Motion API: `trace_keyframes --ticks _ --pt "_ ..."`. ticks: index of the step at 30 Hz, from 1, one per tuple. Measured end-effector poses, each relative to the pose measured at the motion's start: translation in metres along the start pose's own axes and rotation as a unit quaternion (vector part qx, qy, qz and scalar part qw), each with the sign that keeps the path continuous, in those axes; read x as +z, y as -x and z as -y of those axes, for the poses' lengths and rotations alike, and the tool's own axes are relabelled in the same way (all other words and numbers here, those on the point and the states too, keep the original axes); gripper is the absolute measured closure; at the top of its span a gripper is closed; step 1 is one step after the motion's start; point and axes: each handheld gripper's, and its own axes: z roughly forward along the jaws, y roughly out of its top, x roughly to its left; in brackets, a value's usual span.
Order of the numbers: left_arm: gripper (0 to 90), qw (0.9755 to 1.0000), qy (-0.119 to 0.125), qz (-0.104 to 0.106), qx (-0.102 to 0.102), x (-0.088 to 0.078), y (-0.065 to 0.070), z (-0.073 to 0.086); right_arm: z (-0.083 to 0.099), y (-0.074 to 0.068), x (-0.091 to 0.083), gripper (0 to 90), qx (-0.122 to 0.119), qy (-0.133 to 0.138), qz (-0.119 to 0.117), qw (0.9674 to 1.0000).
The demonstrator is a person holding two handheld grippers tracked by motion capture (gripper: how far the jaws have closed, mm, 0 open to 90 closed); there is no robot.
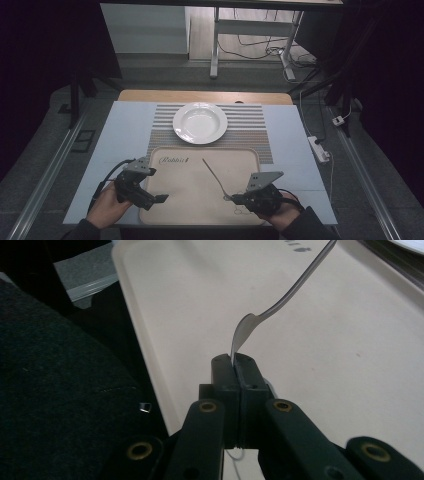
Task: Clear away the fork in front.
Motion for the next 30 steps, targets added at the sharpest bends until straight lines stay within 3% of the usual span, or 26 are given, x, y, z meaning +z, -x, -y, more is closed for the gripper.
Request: trace_keyframes --ticks 6,12,22,30 --pt "0.0 0.999 -0.013 -0.002 0.043 0.01 0.003 -0.015 -0.005 -0.01 0.009 90.0 -0.012 -0.002 -0.029 0.9995" --pt "0.0 0.9965 -0.028 0.019 0.076 0.023 0.002 -0.028 -0.01 -0.016 0.015 90.0 -0.022 -0.001 -0.054 0.9983" --pt "0.0 0.9874 -0.051 0.05 0.141 0.045 0.001 -0.049 -0.018 -0.022 0.019 90.0 -0.049 -0.002 -0.087 0.995" --pt "5.9 0.9793 -0.075 0.059 0.179 0.061 0.005 -0.062 -0.02 -0.023 0.02 90.0 -0.06 -0.008 -0.091 0.9941"
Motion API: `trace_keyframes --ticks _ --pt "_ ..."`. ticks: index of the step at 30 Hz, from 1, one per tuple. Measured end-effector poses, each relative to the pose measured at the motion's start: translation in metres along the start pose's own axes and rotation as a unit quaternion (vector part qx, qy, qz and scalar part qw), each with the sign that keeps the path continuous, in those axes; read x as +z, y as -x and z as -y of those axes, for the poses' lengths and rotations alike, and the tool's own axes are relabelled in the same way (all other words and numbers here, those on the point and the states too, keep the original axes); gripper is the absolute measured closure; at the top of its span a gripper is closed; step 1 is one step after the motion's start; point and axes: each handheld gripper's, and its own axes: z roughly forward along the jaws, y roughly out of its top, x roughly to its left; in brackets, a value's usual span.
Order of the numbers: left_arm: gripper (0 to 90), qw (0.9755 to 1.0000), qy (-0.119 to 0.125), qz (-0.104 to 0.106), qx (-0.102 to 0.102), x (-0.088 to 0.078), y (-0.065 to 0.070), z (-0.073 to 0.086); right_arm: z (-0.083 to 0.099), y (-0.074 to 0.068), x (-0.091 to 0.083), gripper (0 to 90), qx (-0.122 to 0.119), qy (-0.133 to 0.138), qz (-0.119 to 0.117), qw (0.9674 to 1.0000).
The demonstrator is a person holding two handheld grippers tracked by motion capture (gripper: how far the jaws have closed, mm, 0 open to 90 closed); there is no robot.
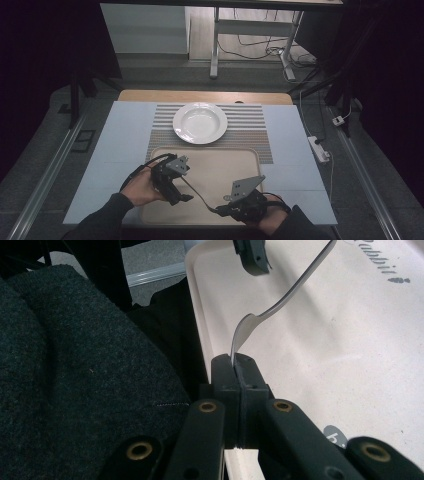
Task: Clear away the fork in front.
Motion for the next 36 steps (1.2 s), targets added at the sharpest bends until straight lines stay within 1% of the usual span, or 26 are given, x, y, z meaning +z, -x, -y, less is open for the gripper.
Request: trace_keyframes --ticks 4,5,6,7,8,9,11,12,14,16,20,21,22,23,25,27,32,33,36 --pt "13.0 0.9998 -0.003 0.012 0.018 0.004 0.0 -0.004 0.0 0.0 -0.001 90.0 -0.003 -0.004 -0.004 1.0" --pt "15.4 0.9995 -0.005 0.017 0.025 0.004 0.0 -0.005 0.0 0.0 -0.001 90.0 -0.003 -0.003 -0.006 1.0" --pt "18.4 0.9992 -0.007 0.021 0.033 0.005 0.0 -0.005 0.0 0.0 -0.001 90.0 -0.009 -0.003 -0.008 0.9999" --pt "20.0 0.999 -0.01 0.021 0.039 0.006 0.001 -0.006 -0.001 0.0 -0.001 90.0 -0.01 -0.003 -0.009 0.9999" --pt "22.4 0.9986 -0.014 0.026 0.044 0.007 0.001 -0.007 -0.001 -0.001 -0.001 90.0 -0.008 -0.001 -0.01 0.9999" --pt "27.0 0.9981 -0.016 0.032 0.05 0.008 0.002 -0.007 -0.001 -0.001 -0.001 90.0 -0.008 -0.002 -0.011 0.9999" --pt "31.4 0.9972 -0.022 0.031 0.064 0.009 0.003 -0.008 -0.001 -0.001 -0.001 90.0 -0.008 -0.003 -0.012 0.9999" --pt "35.1 0.9966 -0.024 0.035 0.07 0.009 0.003 -0.009 -0.001 -0.001 -0.001 90.0 -0.01 -0.004 -0.012 0.9999" --pt "41.0 0.9957 -0.025 0.036 0.082 0.009 0.004 -0.01 -0.001 -0.001 -0.001 90.0 -0.011 -0.004 -0.014 0.9998" --pt "46.7 0.994 -0.031 0.04 0.097 0.01 0.005 -0.011 -0.002 -0.002 -0.001 90.0 -0.013 -0.005 -0.016 0.9998" --pt "53.4 0.9903 -0.043 0.043 0.125 0.011 0.007 -0.012 -0.002 -0.002 -0.001 90.0 -0.016 -0.004 -0.018 0.9997" --pt "55.2 0.9897 -0.045 0.045 0.129 0.012 0.007 -0.013 -0.002 -0.002 -0.001 90.0 -0.016 -0.006 -0.018 0.9997" --pt "57.3 0.9896 -0.044 0.047 0.129 0.012 0.008 -0.013 -0.002 -0.002 -0.001 90.0 -0.016 -0.006 -0.018 0.9997" --pt "59.1 0.9885 -0.047 0.047 0.136 0.012 0.009 -0.014 -0.002 -0.002 -0.001 90.0 -0.017 -0.007 -0.019 0.9997" --pt "63.3 0.9875 -0.047 0.049 0.142 0.012 0.01 -0.014 -0.002 -0.002 -0.001 90.0 -0.019 -0.007 -0.021 0.9996" --pt "66.5 0.9859 -0.051 0.051 0.151 0.013 0.012 -0.015 -0.002 -0.002 -0.001 90.0 -0.023 -0.008 -0.021 0.9995" --pt "70.4 0.9817 -0.062 0.054 0.172 0.016 0.015 -0.016 -0.002 -0.002 0.0 90.0 -0.028 -0.017 -0.026 0.9991" --pt "71.0 0.9807 -0.061 0.055 0.177 0.017 0.016 -0.015 -0.002 -0.002 0.0 90.0 -0.03 -0.018 -0.029 0.999" --pt "73.3 0.9761 -0.064 0.059 0.199 0.018 0.017 -0.014 -0.002 -0.002 0.001 89.9 -0.031 -0.024 -0.034 0.9987"
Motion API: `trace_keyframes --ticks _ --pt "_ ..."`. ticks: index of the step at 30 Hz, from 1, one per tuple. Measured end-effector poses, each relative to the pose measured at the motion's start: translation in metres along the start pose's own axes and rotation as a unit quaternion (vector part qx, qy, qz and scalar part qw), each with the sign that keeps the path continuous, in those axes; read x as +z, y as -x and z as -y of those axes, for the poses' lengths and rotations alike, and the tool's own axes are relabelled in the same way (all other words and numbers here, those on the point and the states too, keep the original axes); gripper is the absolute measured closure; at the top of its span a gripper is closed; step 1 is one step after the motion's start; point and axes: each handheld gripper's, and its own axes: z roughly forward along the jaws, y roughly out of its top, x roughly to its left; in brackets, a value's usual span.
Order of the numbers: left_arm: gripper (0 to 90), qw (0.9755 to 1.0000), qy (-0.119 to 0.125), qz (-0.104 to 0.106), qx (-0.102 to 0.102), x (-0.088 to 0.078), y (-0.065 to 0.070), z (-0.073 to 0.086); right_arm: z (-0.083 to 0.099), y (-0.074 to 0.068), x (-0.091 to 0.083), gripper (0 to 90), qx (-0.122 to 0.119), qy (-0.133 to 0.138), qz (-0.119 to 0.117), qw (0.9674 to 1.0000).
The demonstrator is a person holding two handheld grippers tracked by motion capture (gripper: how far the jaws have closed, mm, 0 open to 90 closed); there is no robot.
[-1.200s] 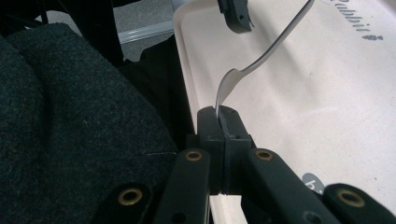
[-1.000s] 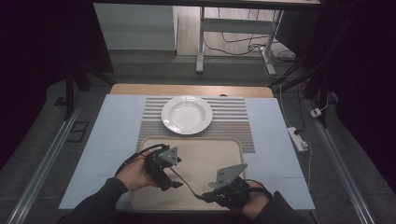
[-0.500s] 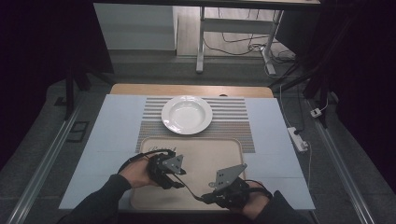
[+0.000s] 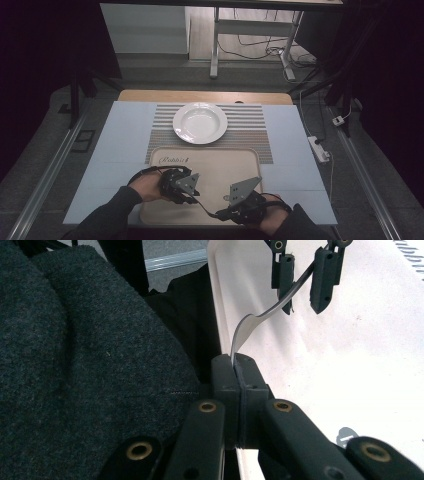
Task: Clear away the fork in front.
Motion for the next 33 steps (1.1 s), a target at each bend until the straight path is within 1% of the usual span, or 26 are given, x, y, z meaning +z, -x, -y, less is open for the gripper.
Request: trace_keyframes --ticks 2,4,6,8,10,12,13,14,17,18,21,22,23,24,25,26,27,28,30,31,33 --pt "75.0 0.9999 -0.003 0.004 0.015 0.001 0.001 0.0 0.0 0.0 0.0 89.9 -0.002 -0.002 -0.004 1.0" --pt "76.7 0.9994 -0.006 0.006 0.035 0.001 0.003 -0.001 0.0 0.0 0.001 89.9 -0.007 -0.004 -0.008 0.9999" --pt "78.9 0.9983 -0.009 0.011 0.056 0.001 0.005 -0.001 0.0 0.0 0.002 89.7 -0.01 -0.004 -0.012 0.9999" --pt "80.9 0.9964 -0.016 0.02 0.08 0.001 0.006 -0.001 0.001 0.0 0.002 89.4 -0.016 -0.003 -0.017 0.9997" --pt "83.0 0.9951 -0.02 0.03 0.093 0.002 0.007 -0.002 0.001 0.0 0.003 88.5 -0.019 -0.003 -0.017 0.9997" --pt "84.8 0.9938 -0.024 0.041 0.101 0.002 0.007 -0.002 0.002 0.001 0.003 86.9 -0.017 0.0 -0.018 0.9997" --pt "85.8 0.9933 -0.025 0.046 0.103 0.003 0.008 -0.002 0.003 0.002 0.003 85.4 -0.016 0.001 -0.014 0.9998" --pt "86.3 0.9935 -0.024 0.051 0.098 0.004 0.008 -0.002 0.004 0.003 0.002 84.2 -0.014 0.001 -0.009 0.9999" --pt "86.5 0.9947 -0.022 0.059 0.082 0.005 0.006 -0.001 0.006 0.006 0.001 81.1 -0.004 0.011 -0.005 0.9999" --pt "86.5 0.9955 -0.018 0.06 0.071 0.005 0.006 0.0 0.007 0.007 0.001 79.5 0.002 0.013 -0.002 0.9999" --pt "86.5 0.9969 -0.016 0.061 0.046 0.003 0.005 0.001 0.008 0.01 -0.002 70.9 0.01 0.021 0.014 0.9996" --pt "86.6 0.9975 -0.019 0.06 0.032 0.002 0.005 0.002 0.009 0.011 -0.003 67.3 0.013 0.027 0.019 0.9994" --pt "86.5 0.998 -0.019 0.059 0.013 0.002 0.004 0.003 0.009 0.012 -0.004 64.6 0.019 0.031 0.024 0.999" --pt "86.5 0.9981 -0.018 0.059 -0.003 0.002 0.003 0.004 0.01 0.013 -0.005 62.9 0.024 0.033 0.028 0.9988" --pt "86.5 0.998 -0.016 0.059 -0.013 0.001 0.003 0.005 0.011 0.014 -0.006 60.5 0.03 0.036 0.035 0.9983" --pt "86.5 0.9983 -0.016 0.054 -0.017 0.001 0.003 0.006 0.012 0.015 -0.007 57.7 0.035 0.037 0.042 0.9978" --pt "86.5 0.9982 -0.017 0.051 -0.027 0.0 0.003 0.007 0.013 0.016 -0.007 53.9 0.035 0.033 0.055 0.9973" --pt "86.5 0.9979 -0.017 0.05 -0.038 0.0 0.003 0.008 0.014 0.016 -0.007 50.4 0.038 0.031 0.068 0.9965" --pt "86.5 0.9972 -0.016 0.048 -0.056 -0.002 0.003 0.009 0.016 0.018 -0.009 45.9 0.048 0.033 0.082 0.995" --pt "86.5 0.9969 -0.016 0.044 -0.063 -0.003 0.004 0.01 0.017 0.018 -0.011 43.0 0.052 0.031 0.095 0.9937" --pt "86.5 0.9954 -0.015 0.04 -0.086 -0.006 0.004 0.011 0.02 0.02 -0.014 37.0 0.059 0.037 0.118 0.9906"
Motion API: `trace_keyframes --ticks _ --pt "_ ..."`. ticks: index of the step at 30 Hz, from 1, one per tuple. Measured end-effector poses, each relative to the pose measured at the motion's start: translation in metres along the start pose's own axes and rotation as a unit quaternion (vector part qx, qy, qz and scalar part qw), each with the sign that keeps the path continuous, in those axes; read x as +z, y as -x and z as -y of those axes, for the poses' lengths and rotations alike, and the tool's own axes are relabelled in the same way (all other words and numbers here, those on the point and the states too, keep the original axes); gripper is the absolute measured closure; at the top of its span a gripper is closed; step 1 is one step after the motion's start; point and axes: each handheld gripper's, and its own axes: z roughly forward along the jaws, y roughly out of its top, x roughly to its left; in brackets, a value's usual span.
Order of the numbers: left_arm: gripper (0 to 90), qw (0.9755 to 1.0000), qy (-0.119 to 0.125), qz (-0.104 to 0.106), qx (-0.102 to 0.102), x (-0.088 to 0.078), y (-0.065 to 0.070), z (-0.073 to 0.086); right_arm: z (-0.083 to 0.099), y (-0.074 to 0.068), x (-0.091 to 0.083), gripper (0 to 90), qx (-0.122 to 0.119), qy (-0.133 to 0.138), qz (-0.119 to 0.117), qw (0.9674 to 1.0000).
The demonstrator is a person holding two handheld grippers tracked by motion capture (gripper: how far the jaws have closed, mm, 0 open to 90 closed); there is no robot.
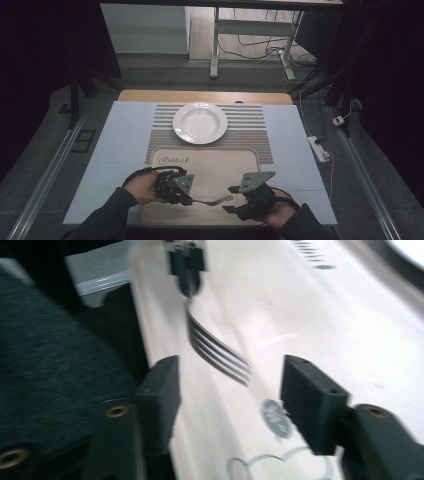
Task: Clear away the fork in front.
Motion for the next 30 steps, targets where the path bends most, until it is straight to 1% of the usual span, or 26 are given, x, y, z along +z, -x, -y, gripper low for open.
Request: trace_keyframes --ticks 2,3,5,6,7,9,10,12,14,17,18,19,21,22,24,25,26,27,28,29,30 --pt "86.5 0.9998 0.002 -0.011 -0.016 -0.003 0.001 0.002 0.002 0.002 -0.004 32.2 0.014 0.006 0.018 0.9997" --pt "86.5 0.9995 0.003 -0.014 -0.028 -0.005 0.001 0.004 0.003 0.003 -0.005 29.7 0.023 0.012 0.025 0.9993" --pt "86.4 0.9981 0.008 -0.021 -0.058 -0.008 0.002 0.007 0.005 0.005 -0.008 25.4 0.04 0.018 0.037 0.9984" --pt "86.4 0.9971 0.011 -0.026 -0.071 -0.009 0.002 0.008 0.007 0.006 -0.009 23.3 0.043 0.019 0.042 0.998" --pt "86.4 0.9956 0.014 -0.033 -0.086 -0.01 0.002 0.01 0.008 0.006 -0.011 21.7 0.044 0.022 0.048 0.9976" --pt "86.4 0.992 0.017 -0.038 -0.119 -0.012 0.001 0.014 0.01 0.006 -0.013 18.1 0.047 0.024 0.062 0.9967" --pt "86.4 0.9901 0.018 -0.043 -0.132 -0.013 0.001 0.015 0.01 0.006 -0.015 16.8 0.05 0.025 0.065 0.9963" --pt "86.4 0.9861 0.019 -0.049 -0.157 -0.015 0.001 0.018 0.012 0.005 -0.019 12.1 0.061 0.035 0.076 0.9946" --pt "86.4 0.9822 0.02 -0.057 -0.178 -0.017 0.001 0.021 0.014 0.005 -0.023 8.5 0.072 0.044 0.079 0.9932" --pt "86.4 0.9741 0.026 -0.066 -0.215 -0.022 0.001 0.026 0.019 0.006 -0.029 5.7 0.086 0.047 0.082 0.9917" --pt "86.4 0.9714 0.03 -0.07 -0.225 -0.023 0.001 0.028 0.021 0.005 -0.03 2.8 0.09 0.047 0.084 0.9912" --pt "86.4 0.969 0.033 -0.073 -0.234 -0.025 0.002 0.03 0.023 0.005 -0.031 1.5 0.096 0.046 0.087 0.9905" --pt "86.4 0.963 0.039 -0.08 -0.254 -0.027 0.003 0.033 0.027 0.005 -0.033 0.8 0.106 0.046 0.087 0.9894" --pt "86.4 0.9605 0.041 -0.085 -0.262 -0.029 0.004 0.035 0.029 0.005 -0.034 0.8 0.111 0.047 0.089 0.9888" --pt "86.4 0.9546 0.047 -0.09 -0.28 -0.03 0.005 0.039 0.032 0.004 -0.036 0.0 0.115 0.048 0.092 0.9879" --pt "86.4 0.9512 0.051 -0.092 -0.29 -0.031 0.006 0.041 0.034 0.004 -0.037 0.0 0.116 0.048 0.097 0.9873" --pt "86.4 0.9456 0.061 -0.097 -0.305 -0.032 0.008 0.043 0.035 0.003 -0.039 0.0 0.118 0.048 0.101 0.9867" --pt "86.4 0.9419 0.064 -0.1 -0.314 -0.033 0.009 0.045 0.037 0.003 -0.04 0.0 0.119 0.047 0.105 0.9861" --pt "86.4 0.9373 0.068 -0.104 -0.326 -0.034 0.01 0.047 0.038 0.002 -0.041 0.0 0.122 0.048 0.108 0.9855" --pt "86.4 0.9335 0.07 -0.107 -0.335 -0.035 0.011 0.049 0.039 0.002 -0.042 0.0 0.125 0.048 0.11 0.985" --pt "86.4 0.9289 0.072 -0.111 -0.346 -0.036 0.012 0.051 0.041 0.001 -0.043 0.0 0.127 0.047 0.11 0.9846"
